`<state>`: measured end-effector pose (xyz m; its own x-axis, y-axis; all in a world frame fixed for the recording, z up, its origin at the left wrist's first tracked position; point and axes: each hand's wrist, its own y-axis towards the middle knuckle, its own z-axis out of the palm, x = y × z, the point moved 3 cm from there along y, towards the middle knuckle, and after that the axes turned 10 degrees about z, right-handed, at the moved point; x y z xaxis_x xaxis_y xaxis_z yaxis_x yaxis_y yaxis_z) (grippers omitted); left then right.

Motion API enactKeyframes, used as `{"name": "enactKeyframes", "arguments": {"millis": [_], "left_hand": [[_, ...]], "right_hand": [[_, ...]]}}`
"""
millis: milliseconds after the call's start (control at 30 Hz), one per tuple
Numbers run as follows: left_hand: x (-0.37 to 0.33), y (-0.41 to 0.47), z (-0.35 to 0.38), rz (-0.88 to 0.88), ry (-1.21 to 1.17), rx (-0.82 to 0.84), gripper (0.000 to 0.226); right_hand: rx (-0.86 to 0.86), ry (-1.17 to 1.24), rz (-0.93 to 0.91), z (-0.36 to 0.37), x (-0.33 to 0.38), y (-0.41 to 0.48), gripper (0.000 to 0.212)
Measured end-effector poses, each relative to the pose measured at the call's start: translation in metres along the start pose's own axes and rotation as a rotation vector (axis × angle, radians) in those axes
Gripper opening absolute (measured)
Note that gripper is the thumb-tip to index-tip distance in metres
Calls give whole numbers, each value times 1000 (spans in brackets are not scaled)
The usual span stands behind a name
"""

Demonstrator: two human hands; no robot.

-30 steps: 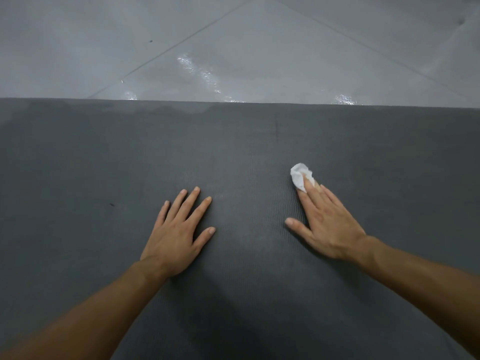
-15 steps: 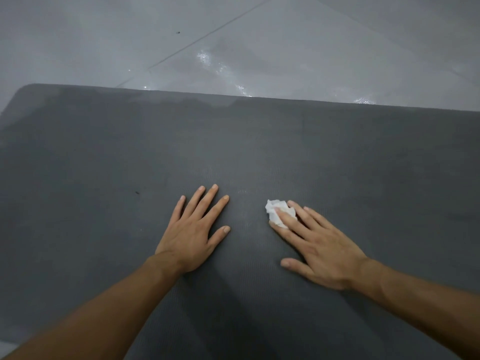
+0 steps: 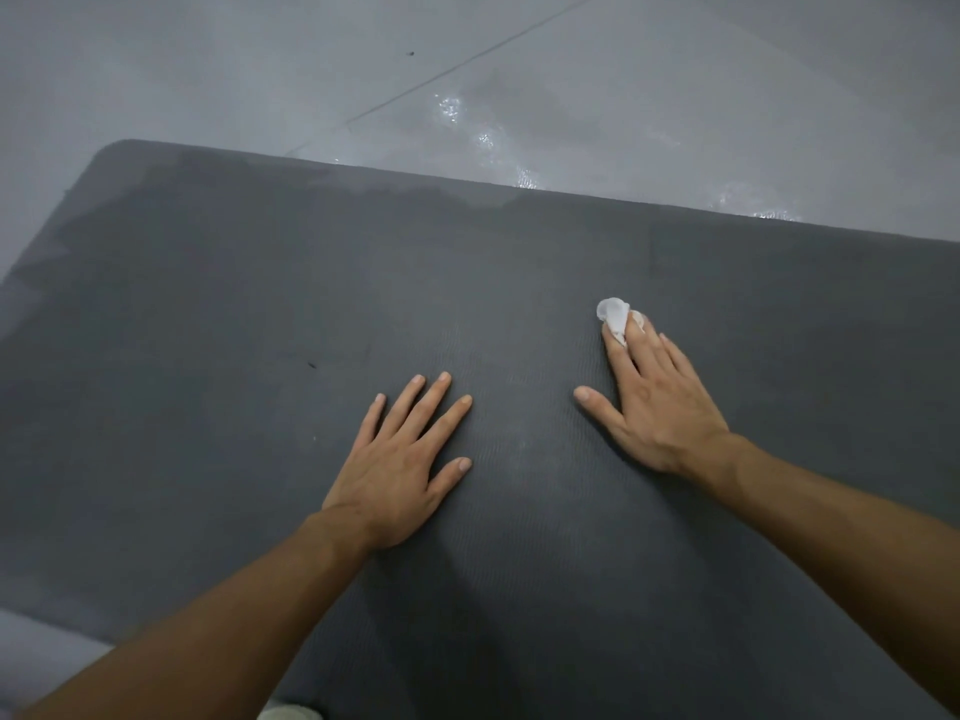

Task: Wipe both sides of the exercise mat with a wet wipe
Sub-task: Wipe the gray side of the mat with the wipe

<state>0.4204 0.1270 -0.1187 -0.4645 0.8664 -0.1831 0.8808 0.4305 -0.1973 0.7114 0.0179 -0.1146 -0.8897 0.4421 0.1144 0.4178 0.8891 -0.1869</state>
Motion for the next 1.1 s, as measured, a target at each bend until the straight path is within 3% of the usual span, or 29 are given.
{"name": "enactKeyframes", "arguments": {"millis": [167,467,567,733,867,967,1100], "left_hand": [[-3,0,-1,-18,-12,12,72],[-5,-9,-3,-36,-5,-1,69],[-4,-23,-2,-54,-12,5,68],[4,-45,-5,-60,-12,50,69],[7,-60,-8,-99,-40,68,70],[6,-68,-7,-126,-46,78,70],[10,-76,-5,-138,-53,62,69]], "right_hand": [[86,-25,-322,7,35,-42,95],[138,-170,-596,6,19,-50,79],[139,-170,-587,6,23,-37,81],[22,-63,-263,-6,32,31,91],[33,1,-159,0,48,53,93],[44,4,-222,3,65,37,95],[127,-45,-501,9,91,-11,94]]}}
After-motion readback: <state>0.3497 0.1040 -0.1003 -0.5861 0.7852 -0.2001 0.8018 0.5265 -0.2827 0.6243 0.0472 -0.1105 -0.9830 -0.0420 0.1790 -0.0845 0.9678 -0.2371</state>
